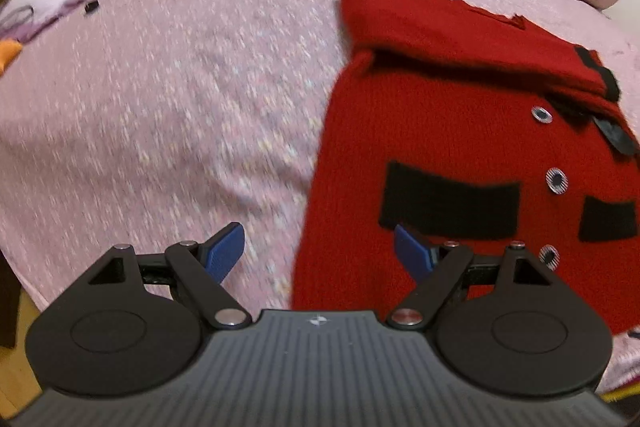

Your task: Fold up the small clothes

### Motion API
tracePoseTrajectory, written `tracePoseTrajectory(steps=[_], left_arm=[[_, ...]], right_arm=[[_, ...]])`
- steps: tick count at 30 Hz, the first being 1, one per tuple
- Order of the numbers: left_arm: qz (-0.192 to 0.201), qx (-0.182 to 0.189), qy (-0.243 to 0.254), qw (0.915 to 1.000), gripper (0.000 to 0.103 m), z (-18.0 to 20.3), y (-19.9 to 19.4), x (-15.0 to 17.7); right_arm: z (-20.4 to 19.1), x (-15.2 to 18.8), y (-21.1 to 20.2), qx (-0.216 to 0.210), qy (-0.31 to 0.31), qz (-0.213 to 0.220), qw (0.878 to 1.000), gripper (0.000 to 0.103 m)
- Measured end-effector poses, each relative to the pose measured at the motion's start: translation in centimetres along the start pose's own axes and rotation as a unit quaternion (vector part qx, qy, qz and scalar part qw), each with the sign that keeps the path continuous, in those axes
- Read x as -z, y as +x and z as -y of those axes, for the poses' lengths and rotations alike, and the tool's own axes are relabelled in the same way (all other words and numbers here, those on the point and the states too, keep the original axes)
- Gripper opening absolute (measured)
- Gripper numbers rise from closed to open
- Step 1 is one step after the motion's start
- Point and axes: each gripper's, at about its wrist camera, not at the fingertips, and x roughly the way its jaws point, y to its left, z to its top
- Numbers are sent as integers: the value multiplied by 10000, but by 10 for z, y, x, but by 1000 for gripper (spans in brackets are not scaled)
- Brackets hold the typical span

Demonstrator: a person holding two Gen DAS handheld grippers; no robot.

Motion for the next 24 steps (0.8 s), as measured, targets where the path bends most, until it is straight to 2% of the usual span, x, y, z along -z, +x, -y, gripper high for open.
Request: tracePoseTrajectory(steps=[8,13,24], left_arm=[[-214,496,-146,9984,85,-2,-1,24],[-190,732,69,9971,84,0,-1,27],[-255,1442,233,9890,83,0,8,21]], right_arm=[[10,20,-7,-144,139,-352,9992,51],[14,28,-4,-534,396,-675,9955,52],[16,34,4,-995,434,-762,9912,53]])
